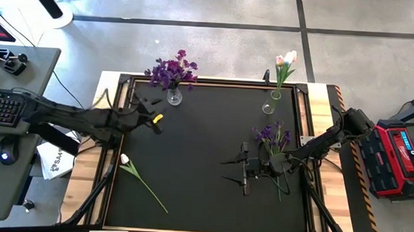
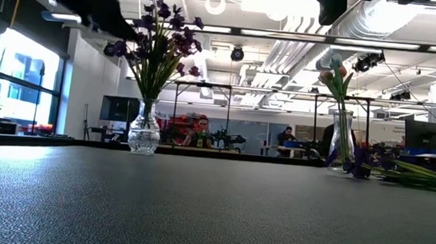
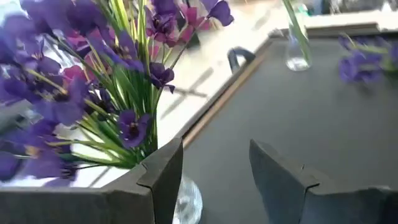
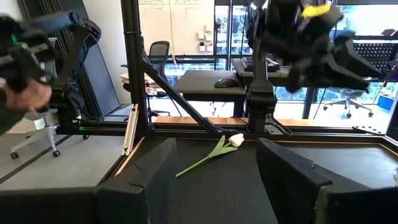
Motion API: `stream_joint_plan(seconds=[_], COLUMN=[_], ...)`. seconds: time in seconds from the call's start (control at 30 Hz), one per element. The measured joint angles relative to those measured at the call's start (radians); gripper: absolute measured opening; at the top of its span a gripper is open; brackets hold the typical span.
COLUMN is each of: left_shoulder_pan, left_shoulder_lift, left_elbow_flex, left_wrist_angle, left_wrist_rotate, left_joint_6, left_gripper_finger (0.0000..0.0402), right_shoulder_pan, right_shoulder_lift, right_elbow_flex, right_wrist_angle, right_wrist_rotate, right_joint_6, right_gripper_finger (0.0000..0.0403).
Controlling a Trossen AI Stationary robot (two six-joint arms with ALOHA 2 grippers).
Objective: Sort flowers into vase by color
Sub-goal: Put the left violet flowers into the left transparent vase
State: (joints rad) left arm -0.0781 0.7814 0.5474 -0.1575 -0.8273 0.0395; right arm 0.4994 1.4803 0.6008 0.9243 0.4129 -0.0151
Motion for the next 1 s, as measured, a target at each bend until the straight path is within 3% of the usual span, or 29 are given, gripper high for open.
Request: stream_joint_plan(seconds=[0.2,0.3,0.43,0.67,1.0], left_shoulder_pan=[0.061,0.114,0.197,0.324,0.389], left_shoulder_lift=[0.057,0.091,0.129,0.245,0.351], left_elbow_flex=[-0.274,-0.338,-0.348,-0.287,-0.193], left_wrist_angle=[0.698,0.911,0.972,0.970,0.964], left_wrist_rotate=[-0.043,0.028,0.126,0.162,0.214], left_joint_6=[0.235,0.332,0.305,0.219,0.172], left_gripper_finger=[0.0173,0.0181,0.0203,0.0222,0.0172], right_shoulder_pan=[0.000,-0.002,-0.007,-0.015,-0.015], right_shoulder_lift=[0.000,0.000,0.000,0.000,0.000], right_elbow_flex=[0.000,0.000,0.000,0.000,0.000], right_wrist_angle=[0.000,0.000,0.000,0.009,0.007], right_wrist_rotate=[0.000,0.000,0.000,0.000,0.000], right_joint_6=[-0.007,-0.008,-0.010,-0.009,0.000], right_gripper_finger=[0.0204,0.0204,0.0204,0.0204,0.0204])
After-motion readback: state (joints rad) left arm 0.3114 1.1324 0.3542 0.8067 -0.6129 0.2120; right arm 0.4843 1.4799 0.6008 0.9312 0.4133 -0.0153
